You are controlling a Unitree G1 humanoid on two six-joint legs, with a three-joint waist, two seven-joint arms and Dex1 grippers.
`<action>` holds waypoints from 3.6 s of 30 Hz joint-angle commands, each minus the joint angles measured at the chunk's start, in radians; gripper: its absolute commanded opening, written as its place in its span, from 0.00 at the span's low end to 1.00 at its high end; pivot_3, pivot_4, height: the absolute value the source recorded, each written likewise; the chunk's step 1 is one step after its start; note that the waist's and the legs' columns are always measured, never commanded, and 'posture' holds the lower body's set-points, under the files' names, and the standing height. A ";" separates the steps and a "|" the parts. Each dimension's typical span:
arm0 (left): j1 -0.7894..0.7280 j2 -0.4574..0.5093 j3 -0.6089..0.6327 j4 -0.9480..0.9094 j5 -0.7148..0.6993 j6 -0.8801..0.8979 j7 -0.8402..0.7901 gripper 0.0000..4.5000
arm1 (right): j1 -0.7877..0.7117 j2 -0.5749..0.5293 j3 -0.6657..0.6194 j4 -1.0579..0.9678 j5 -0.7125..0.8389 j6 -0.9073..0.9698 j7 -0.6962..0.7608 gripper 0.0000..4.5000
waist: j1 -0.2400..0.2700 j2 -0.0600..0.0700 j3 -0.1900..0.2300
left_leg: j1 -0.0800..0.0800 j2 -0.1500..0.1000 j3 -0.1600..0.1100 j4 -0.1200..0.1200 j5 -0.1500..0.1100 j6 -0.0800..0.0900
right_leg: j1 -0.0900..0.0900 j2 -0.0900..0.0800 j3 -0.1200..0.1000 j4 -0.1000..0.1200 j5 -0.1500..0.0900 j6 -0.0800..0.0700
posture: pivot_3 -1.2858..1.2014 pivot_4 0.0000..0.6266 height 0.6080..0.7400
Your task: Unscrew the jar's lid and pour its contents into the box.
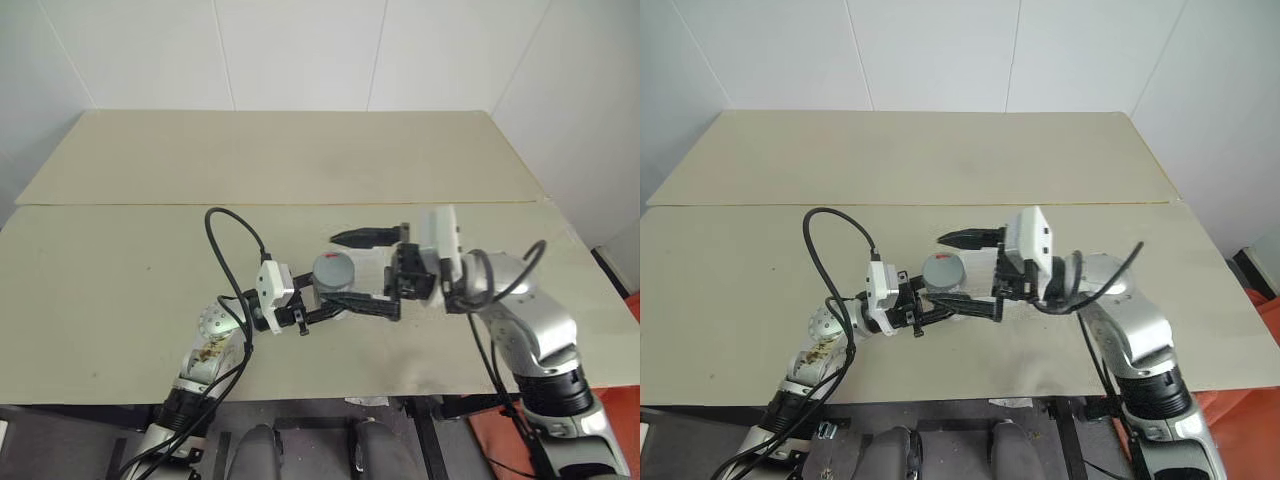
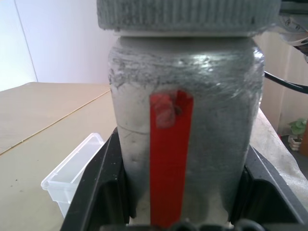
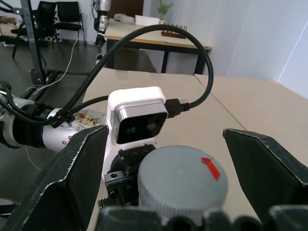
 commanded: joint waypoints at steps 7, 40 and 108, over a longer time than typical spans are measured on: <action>0.000 -0.001 -0.004 -0.042 -0.005 -0.012 0.008 0.45 | -0.062 0.059 0.020 0.083 -0.094 -0.074 -0.022 0.99 | 0.002 0.000 0.000 | 0.000 0.000 0.000 0.000 0.000 0.000 | 0.000 0.000 0.000 0.000 0.000 0.000 | 0.52 0.24 1.00; 0.000 0.015 0.000 -0.036 -0.018 -0.005 -0.019 0.45 | 0.083 -0.178 -0.178 0.017 0.077 -0.023 0.144 0.99 | 0.001 0.000 0.000 | 0.000 0.000 0.000 0.000 0.000 0.000 | 0.000 0.000 0.000 0.000 0.000 0.000 | 0.52 0.24 1.00; 0.011 0.054 0.033 -0.068 -0.023 0.001 0.010 0.45 | 0.223 -0.253 -0.315 0.189 -0.171 0.122 -0.294 0.65 | 0.010 0.001 0.000 | -0.001 -0.001 0.000 -0.001 0.000 0.000 | 0.000 -0.002 0.000 -0.002 0.000 0.001 | 0.52 0.24 1.00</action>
